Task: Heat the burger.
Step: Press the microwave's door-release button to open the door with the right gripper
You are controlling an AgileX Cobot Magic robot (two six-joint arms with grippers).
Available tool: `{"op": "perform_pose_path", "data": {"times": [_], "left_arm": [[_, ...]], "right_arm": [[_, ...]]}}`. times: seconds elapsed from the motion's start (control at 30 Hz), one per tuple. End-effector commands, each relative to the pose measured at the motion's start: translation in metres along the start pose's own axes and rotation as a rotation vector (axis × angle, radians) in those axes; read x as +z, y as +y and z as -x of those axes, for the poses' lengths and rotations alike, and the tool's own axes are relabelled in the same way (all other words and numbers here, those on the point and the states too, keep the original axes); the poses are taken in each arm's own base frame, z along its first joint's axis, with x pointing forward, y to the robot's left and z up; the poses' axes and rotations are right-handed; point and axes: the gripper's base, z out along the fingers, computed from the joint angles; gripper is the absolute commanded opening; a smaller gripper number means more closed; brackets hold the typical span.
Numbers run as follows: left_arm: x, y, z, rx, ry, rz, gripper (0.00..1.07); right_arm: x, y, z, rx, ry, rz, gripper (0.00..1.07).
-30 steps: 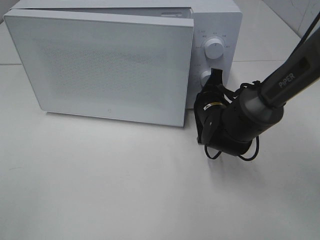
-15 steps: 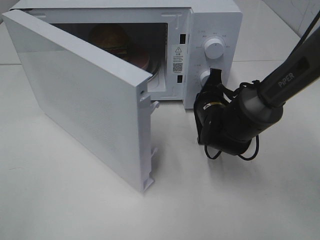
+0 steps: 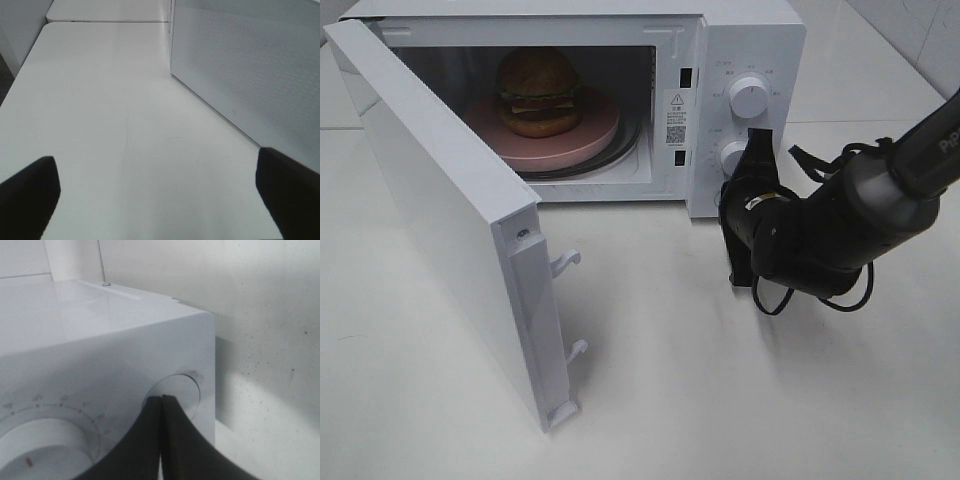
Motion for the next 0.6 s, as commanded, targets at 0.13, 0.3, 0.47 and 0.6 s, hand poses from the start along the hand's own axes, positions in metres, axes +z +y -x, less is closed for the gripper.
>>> {"op": "perform_pose_path", "data": {"times": [0.13, 0.3, 0.47, 0.6], "left_arm": [[-0.002, 0.000, -0.001, -0.001, -0.023, -0.002, 1.00], [-0.002, 0.000, -0.001, -0.001, -0.023, -0.002, 1.00], [-0.002, 0.000, -0.001, -0.001, -0.023, -0.002, 1.00], [-0.002, 0.000, -0.001, -0.001, -0.023, -0.002, 1.00]], "right_arm": [[-0.014, 0.008, 0.003, -0.061, 0.048, -0.003, 0.00], [-0.029, 0.003, 0.010, -0.114, 0.066, -0.077, 0.00], [-0.046, 0.003, 0.016, -0.232, 0.103, -0.134, 0.00], [-0.060, 0.012, 0.018, -0.364, 0.163, -0.159, 0.00]]}}
